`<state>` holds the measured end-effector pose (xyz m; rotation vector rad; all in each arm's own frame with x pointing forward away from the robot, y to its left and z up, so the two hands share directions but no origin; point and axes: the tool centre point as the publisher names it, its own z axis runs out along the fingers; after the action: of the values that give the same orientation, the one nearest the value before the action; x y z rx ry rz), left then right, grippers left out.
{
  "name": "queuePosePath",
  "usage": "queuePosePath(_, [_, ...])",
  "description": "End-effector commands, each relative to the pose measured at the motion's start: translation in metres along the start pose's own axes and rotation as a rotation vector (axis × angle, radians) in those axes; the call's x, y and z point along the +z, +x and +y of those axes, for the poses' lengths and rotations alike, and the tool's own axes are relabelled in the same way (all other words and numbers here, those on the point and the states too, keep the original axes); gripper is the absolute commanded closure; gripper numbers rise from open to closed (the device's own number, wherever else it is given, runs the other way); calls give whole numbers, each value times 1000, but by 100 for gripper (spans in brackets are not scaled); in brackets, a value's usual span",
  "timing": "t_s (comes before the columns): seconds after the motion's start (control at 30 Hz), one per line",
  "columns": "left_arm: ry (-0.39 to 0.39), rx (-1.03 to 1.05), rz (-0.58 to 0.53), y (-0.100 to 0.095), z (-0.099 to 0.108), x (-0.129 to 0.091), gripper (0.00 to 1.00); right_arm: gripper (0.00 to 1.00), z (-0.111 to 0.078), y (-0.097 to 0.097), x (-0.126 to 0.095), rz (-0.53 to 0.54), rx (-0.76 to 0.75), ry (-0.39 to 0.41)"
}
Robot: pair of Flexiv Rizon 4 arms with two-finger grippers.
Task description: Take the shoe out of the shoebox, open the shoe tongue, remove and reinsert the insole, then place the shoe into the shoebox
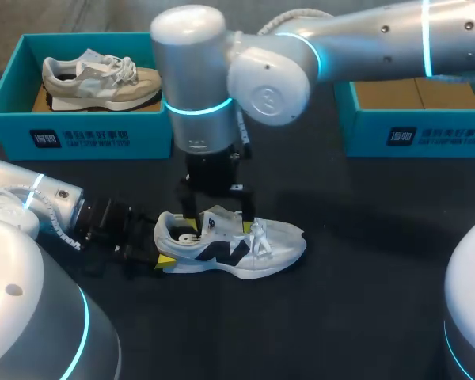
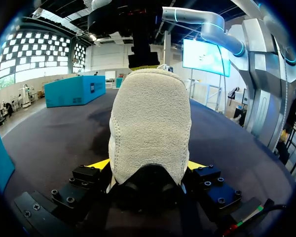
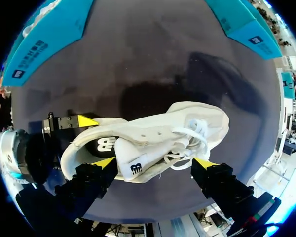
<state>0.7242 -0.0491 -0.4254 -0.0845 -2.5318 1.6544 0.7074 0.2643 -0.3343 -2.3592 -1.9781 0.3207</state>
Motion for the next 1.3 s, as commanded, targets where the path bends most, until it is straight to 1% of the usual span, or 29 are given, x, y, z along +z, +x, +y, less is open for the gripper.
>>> queuePosePath(0.03, [-2, -1, 0, -3, 5, 5, 100, 0, -8, 6, 0, -384, 235, -464])
queuePosePath(0.13, [-2, -1, 0, -3, 5, 5, 100, 0, -9, 5, 3, -399, 244, -477])
queuePosePath(0.17, [-2, -1, 0, -3, 5, 5, 100, 22, -9, 4, 4, -405, 247, -479])
queuePosePath(0.2, [-2, -1, 0, -3, 5, 5, 100, 30, -9, 3, 4, -410, 250, -481])
queuePosePath(0.23, [-2, -1, 0, -3, 5, 5, 100, 30, -9, 3, 4, -410, 250, -481])
queuePosePath(0.27, [-2, -1, 0, -3, 5, 5, 100, 45, -8, 2, 4, -423, 259, -495])
queuePosePath(0.3, [-2, -1, 0, -3, 5, 5, 100, 51, -8, 1, 5, -424, 261, -497])
queuePosePath(0.33, [-2, -1, 0, -3, 5, 5, 100, 51, -8, 0, 5, -423, 264, -499])
queuePosePath(0.37, [-2, -1, 0, -3, 5, 5, 100, 55, -7, -1, 6, -425, 271, -504])
queuePosePath(0.4, [-2, -1, 0, -3, 5, 5, 100, 61, -7, -2, 6, -426, 272, -505])
queuePosePath(0.43, [-2, -1, 0, -3, 5, 5, 100, 61, -7, -3, 6, -426, 272, -505])
queuePosePath(0.47, [-2, -1, 0, -3, 5, 5, 100, 67, -6, -3, 7, -426, 275, -506])
queuePosePath(0.63, [-2, -1, 0, -3, 5, 5, 100, 73, -6, -4, 7, -431, 280, -507])
queuePosePath(0.67, [-2, -1, 0, -3, 5, 5, 100, 78, -6, -3, 7, -433, 280, -509])
queuePosePath(0.73, [-2, -1, 0, -3, 5, 5, 100, 83, -6, -2, 6, -432, 281, -510])
queuePosePath(0.77, [-2, -1, 0, -3, 5, 5, 100, 96, -6, -3, 5, -430, 282, -509])
queuePosePath(0.8, [-2, -1, 0, -3, 5, 5, 100, 100, -6, -3, 5, -429, 283, -508])
queuePosePath(1.03, [-2, -1, 0, -3, 5, 5, 100, 100, -7, -8, 0, -412, 286, -506])
queuePosePath(1.3, [-2, -1, 0, -3, 5, 5, 100, 100, -4, -17, -7, -329, 296, -478])
